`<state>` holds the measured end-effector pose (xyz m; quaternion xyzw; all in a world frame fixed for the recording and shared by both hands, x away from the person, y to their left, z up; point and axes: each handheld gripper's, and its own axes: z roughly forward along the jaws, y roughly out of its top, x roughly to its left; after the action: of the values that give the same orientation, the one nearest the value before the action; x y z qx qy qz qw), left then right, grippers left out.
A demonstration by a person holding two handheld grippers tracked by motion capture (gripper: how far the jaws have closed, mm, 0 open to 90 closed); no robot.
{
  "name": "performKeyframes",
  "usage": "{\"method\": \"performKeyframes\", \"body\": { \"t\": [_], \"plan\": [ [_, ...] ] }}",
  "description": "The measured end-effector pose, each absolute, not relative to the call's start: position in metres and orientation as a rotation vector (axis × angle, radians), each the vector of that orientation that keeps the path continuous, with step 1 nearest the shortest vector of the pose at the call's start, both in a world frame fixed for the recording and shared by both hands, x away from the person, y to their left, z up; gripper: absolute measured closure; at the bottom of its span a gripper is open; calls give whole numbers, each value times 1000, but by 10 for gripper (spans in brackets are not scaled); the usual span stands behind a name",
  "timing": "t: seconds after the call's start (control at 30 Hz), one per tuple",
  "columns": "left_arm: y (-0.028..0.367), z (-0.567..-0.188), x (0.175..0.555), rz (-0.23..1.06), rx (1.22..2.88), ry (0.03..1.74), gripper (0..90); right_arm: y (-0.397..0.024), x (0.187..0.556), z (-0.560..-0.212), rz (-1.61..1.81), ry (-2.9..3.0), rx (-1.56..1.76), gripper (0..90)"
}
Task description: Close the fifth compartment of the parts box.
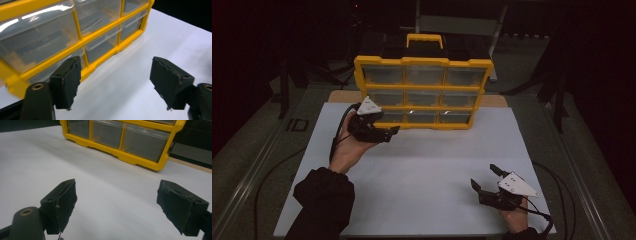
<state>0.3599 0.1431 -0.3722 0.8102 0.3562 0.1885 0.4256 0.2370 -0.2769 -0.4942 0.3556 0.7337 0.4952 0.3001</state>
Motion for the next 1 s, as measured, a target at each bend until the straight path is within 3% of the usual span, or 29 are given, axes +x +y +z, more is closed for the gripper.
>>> {"method": "performKeyframes", "body": {
  "t": [0.5, 0.8, 1.0],
  "plan": [
    [198, -402, 315, 488, 1942, 956, 167, -275, 236, -494, 1317, 1950, 945, 158],
    [216, -430, 285, 463, 1896, 968, 147, -274, 236, -494, 1318, 1953, 941, 158],
    [220, -453, 270, 454, 1900, 958, 81, -274, 236, -494, 1322, 1952, 946, 158]
  ]
}}
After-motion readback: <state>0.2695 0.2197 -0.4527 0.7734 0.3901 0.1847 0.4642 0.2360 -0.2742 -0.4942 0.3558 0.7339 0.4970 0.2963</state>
